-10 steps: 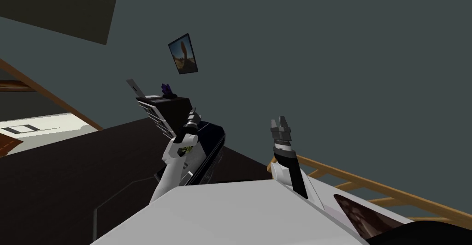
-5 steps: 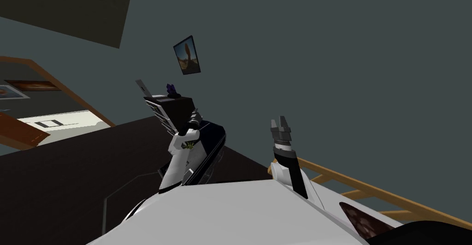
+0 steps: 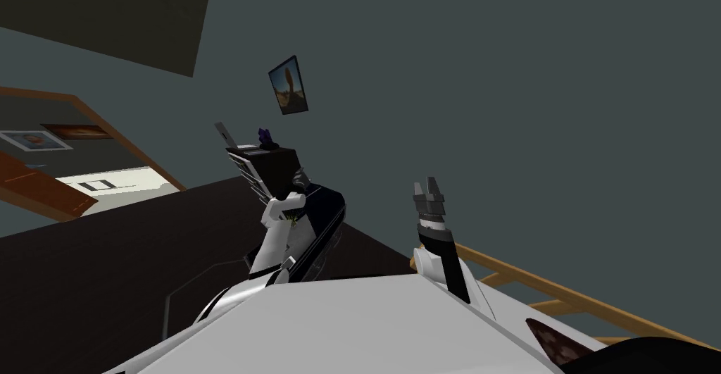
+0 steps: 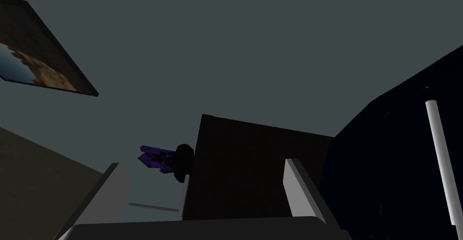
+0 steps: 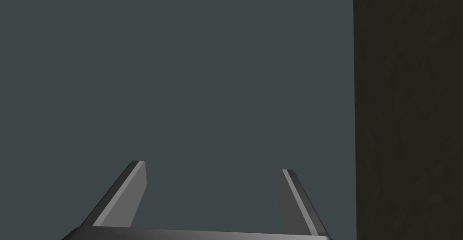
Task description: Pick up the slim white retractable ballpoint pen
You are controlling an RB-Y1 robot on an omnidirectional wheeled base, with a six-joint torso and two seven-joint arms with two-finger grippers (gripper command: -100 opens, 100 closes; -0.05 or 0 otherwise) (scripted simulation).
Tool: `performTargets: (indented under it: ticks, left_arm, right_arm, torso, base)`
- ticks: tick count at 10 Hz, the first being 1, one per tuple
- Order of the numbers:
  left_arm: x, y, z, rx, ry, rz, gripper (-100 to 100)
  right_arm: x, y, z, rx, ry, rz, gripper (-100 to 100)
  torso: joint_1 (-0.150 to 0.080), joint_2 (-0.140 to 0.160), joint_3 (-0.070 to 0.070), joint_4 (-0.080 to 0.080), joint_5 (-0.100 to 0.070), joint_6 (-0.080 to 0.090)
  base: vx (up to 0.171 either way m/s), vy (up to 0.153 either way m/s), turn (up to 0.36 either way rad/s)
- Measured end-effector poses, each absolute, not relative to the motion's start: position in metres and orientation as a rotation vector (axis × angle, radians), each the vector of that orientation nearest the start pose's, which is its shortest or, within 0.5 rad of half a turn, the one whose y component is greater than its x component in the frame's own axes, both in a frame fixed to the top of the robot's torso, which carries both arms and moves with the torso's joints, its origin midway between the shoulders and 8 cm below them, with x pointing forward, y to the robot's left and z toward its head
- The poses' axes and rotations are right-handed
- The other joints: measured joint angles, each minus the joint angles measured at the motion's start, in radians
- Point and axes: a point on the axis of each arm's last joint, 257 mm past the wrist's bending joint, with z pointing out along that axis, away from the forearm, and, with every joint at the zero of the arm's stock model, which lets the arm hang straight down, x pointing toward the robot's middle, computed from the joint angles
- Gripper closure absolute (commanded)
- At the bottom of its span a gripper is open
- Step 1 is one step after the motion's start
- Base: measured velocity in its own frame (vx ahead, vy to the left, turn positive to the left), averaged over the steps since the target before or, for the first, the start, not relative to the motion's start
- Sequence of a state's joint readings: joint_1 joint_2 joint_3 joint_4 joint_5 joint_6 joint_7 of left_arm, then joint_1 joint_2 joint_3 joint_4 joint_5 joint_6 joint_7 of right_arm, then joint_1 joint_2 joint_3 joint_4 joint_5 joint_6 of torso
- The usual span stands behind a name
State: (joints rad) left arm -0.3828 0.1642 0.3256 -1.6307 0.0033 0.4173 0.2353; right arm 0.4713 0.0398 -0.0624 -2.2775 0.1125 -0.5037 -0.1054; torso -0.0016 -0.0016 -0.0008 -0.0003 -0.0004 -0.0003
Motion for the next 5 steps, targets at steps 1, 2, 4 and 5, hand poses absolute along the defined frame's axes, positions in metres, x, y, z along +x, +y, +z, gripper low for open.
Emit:
performTargets:
  ticks: [1, 2, 4, 5]
  left_arm:
    - [0.622, 0.377, -0.075, -1.428, 0.916, -1.184, -100]
    - [0.625, 0.376, -0.079, -1.448, 0.923, -1.179, -100]
    - [0.635, 0.38, -0.088, -1.519, 0.932, -1.163, -100]
    - [0.642, 0.383, -0.091, -1.558, 0.932, -1.155, -100]
  right_arm:
    - [0.344, -0.287, 0.033, 0.629, 0.6, 1.281, 0]
    - [0.344, -0.287, 0.033, 0.629, 0.6, 1.281, 0]
    - [0.344, -0.287, 0.033, 0.629, 0.6, 1.281, 0]
    - [0.344, -0.287, 0.033, 0.63, 0.6, 1.281, 0]
  torso:
    - [0.001, 0.0, 0.0, 0.0, 0.0, 0.001]
    - [0.001, 0.0, 0.0, 0.0, 0.0, 0.0]
    - [0.002, 0.001, 0.0, 0.0, 0.0, 0.0]
    - [0.001, 0.0, 0.0, 0.0, 0.0, 0.0]
  base:
    - [0.004, -0.003, -0.011]
    - [0.008, 0.003, 0.044]
    - [0.01, -0.001, 0.028]
    - [0.017, -0.012, -0.016]
